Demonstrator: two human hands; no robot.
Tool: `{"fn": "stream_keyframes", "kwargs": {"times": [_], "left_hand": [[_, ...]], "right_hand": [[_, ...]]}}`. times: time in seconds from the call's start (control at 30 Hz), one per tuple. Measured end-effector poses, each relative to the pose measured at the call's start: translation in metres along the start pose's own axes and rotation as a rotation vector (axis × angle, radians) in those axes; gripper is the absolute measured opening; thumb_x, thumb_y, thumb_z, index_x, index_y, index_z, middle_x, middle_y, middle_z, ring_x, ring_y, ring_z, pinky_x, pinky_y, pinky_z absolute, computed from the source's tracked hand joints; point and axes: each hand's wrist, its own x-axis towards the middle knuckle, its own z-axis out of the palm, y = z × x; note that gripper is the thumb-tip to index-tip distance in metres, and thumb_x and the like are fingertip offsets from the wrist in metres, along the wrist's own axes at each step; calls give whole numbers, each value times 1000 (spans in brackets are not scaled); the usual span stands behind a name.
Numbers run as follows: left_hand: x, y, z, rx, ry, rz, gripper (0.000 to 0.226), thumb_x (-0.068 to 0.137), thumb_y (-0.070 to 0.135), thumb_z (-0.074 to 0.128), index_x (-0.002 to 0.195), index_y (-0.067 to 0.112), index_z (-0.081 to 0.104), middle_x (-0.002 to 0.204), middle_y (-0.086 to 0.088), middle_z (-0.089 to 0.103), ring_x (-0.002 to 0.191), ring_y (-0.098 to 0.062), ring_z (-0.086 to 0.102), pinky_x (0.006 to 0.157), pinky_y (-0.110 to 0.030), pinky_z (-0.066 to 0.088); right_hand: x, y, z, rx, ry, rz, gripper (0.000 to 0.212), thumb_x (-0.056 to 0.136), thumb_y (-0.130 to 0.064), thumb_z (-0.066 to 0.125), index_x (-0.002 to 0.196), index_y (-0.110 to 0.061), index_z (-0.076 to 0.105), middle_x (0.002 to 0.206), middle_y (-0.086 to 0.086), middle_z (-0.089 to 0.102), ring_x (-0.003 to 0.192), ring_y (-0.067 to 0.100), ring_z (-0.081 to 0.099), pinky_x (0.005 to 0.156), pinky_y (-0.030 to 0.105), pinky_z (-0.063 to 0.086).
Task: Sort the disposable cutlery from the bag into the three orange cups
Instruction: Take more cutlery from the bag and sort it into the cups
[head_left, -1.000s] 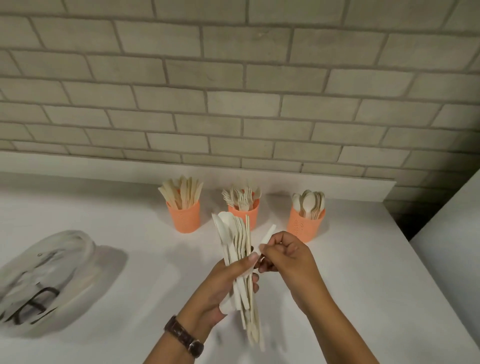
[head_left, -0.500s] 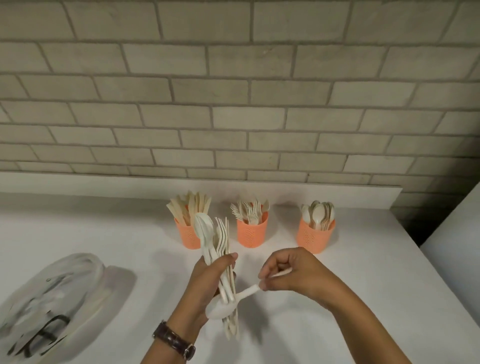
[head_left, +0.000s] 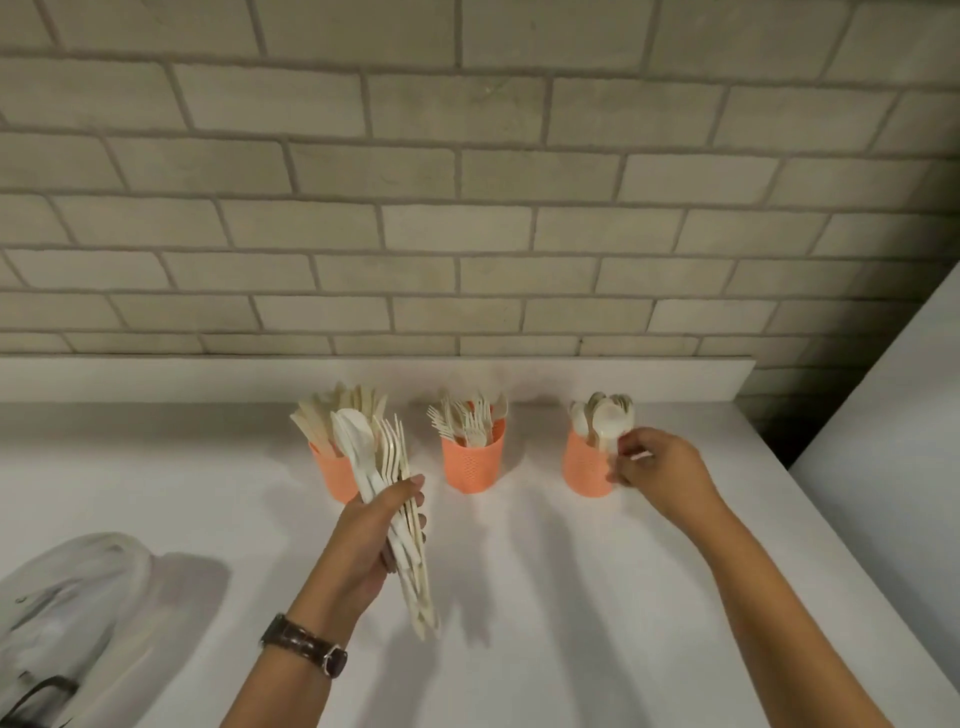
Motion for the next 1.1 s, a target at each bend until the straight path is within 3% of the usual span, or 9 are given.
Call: {"fn": "stream_keyframes", "kwargs": {"times": [0.13,0.33,0.43,0.5,0.57,0.67,0.77,0.97,1.1], "left_hand": [[-9,-13,10,23,-80,-47,10,82,17,67,81,11,59,62,-1,56,51,-14,53,59,-31,45],[-18,-18,14,1,-166,-69,10,83,14,66,80,11,56,64,-3,54,49,-13,51,59,-31,42],[-21,-16,11,30,-203,-71,14,80,17,69,81,10,57,65,-5,53,50,-14,51,59,-30,42],[-22,-15,8,46,-224,-69,20,74,21,74,83,11,59,66,-4,55,51,-14,52,60,-31,42],[-23,-14,7,65,-235,-68,25,69,24,72,85,11,59,67,-2,57,52,-14,54,63,-32,43],[-23,-17,7,115,-268,-65,27,66,29,74,81,11,61,68,-5,58,55,-16,55,70,-38,38],[-24,-20,10,168,-276,-39,33,58,35,77,77,13,61,62,-4,57,57,-18,53,72,-38,33],[-31,-23,17,273,-281,119,27,82,15,69,106,24,63,62,16,65,58,2,60,49,-8,41],[-33,-21,14,293,-298,170,39,81,15,70,114,33,60,96,24,72,88,8,66,63,-8,49]], "right_hand": [[43,5,9,119,307,-27,15,84,-3,61,73,-9,55,75,5,61,69,20,59,59,9,43],[68,25,35,2,248,78,27,83,-7,57,58,-14,50,65,2,54,73,24,52,54,18,33],[58,25,36,27,301,37,4,82,-14,64,84,-11,62,82,2,60,82,23,56,66,24,39],[47,19,36,18,330,-28,34,78,-16,71,110,-13,60,103,1,59,89,18,56,76,25,41],[28,4,39,29,352,-124,38,78,-16,72,113,-15,58,107,-2,56,80,14,55,71,24,41],[-16,-27,50,164,239,-238,12,79,-13,71,87,-20,65,83,-9,62,62,3,55,59,10,41],[-52,-49,67,378,-47,-164,12,77,-17,74,67,-20,68,61,-6,66,51,6,54,57,19,47],[-78,-64,82,544,-253,-2,13,78,-24,72,79,-11,74,70,-1,71,48,14,55,51,26,52],[-79,-71,82,596,-253,17,14,82,-20,69,79,-8,74,74,6,72,48,18,57,49,29,53]]}}
